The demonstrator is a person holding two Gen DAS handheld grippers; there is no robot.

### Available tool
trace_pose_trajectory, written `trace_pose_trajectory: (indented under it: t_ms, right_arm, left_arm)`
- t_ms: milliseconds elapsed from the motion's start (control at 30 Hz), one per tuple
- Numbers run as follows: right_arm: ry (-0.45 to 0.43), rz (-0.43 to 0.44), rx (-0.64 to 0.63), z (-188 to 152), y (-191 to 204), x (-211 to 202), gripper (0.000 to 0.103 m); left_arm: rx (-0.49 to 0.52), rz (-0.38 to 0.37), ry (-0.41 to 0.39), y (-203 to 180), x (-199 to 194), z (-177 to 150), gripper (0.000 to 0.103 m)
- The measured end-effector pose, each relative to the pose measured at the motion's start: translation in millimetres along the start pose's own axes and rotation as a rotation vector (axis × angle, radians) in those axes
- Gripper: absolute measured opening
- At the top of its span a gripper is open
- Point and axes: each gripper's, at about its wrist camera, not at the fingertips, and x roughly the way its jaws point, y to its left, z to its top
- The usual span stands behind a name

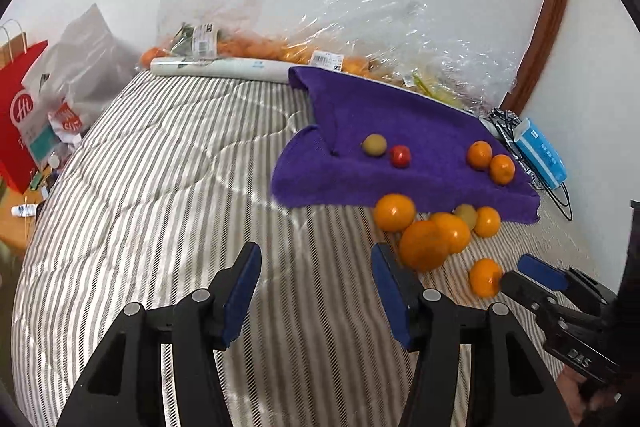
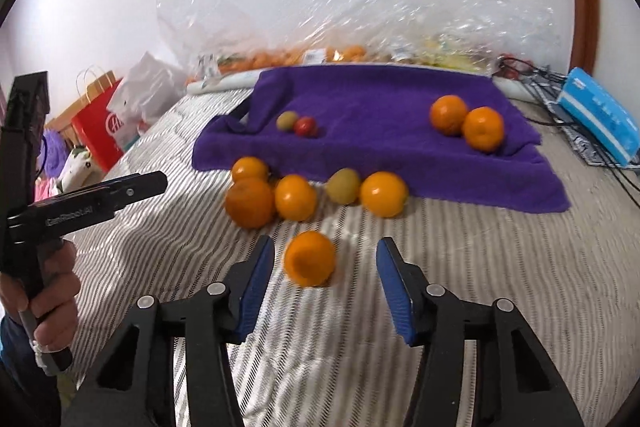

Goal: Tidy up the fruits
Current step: 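Grasp a loose orange with the right tool while the left tool grasps another orange, then lift and carry the orange with the right tool while the left tool carries its orange over the towel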

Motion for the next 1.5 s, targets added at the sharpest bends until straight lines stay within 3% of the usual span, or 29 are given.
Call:
trace_pose_trajectory:
  t_ms: [133,233,533,800,967,1033,1100,1300,1500]
  right_arm:
    - [0.044,0.007,0.005,-0.3,5.0,16.5,0.048]
    - [0.068,-0.003,-0.008,-2.4,8.1,24.7,0.033]
    - [-0.019,-0.084,0.000,0.3,-28.7,-6.4,0.033]
    - [-0.051,-0.163,0.051,-4.8,-78.2,-25.0,0.033]
    - [-0.053,-0.164,0.070,-10.1,-91.6,-21.0,0.033]
    - [-0.037,-0.134,0.085,-11.9,-95.1,-18.2,0.033]
    - [-0.045,-0.101,0.098,-12.9,-98.0,-19.5,0.033]
    - [-0.036,-0.072,0.146,-14.8,-105.3,-17.0,0.033]
    - [-0.060,-0.073,0.136,-14.8,-103.3,-20.9,0.033]
  left_arm:
    - [0.002,-0.017,0.012,3.3,-0.9,-3.6,0.055]
    - [0.012,-0.037,0.020,-1.2,2.2,-3.2,0.055]
    - [0.064,-0.118,0.055,-43.3,23.0,-2.0,0.055]
    - [0.107,-0.089,0.073,-71.8,43.0,-3.4,0.054]
    - [0.124,-0.065,0.091,-79.3,54.6,-4.7,0.052]
    - [0.124,-0.061,0.090,-79.9,57.9,-6.8,0.041]
    - [0.144,-0.079,0.078,-82.3,55.5,-8.2,0.037]
    - [0.115,-0.190,0.022,-76.5,43.2,-8.8,0.037]
    - [0.073,-0.188,-0.013,-73.8,38.7,-7.1,0.037]
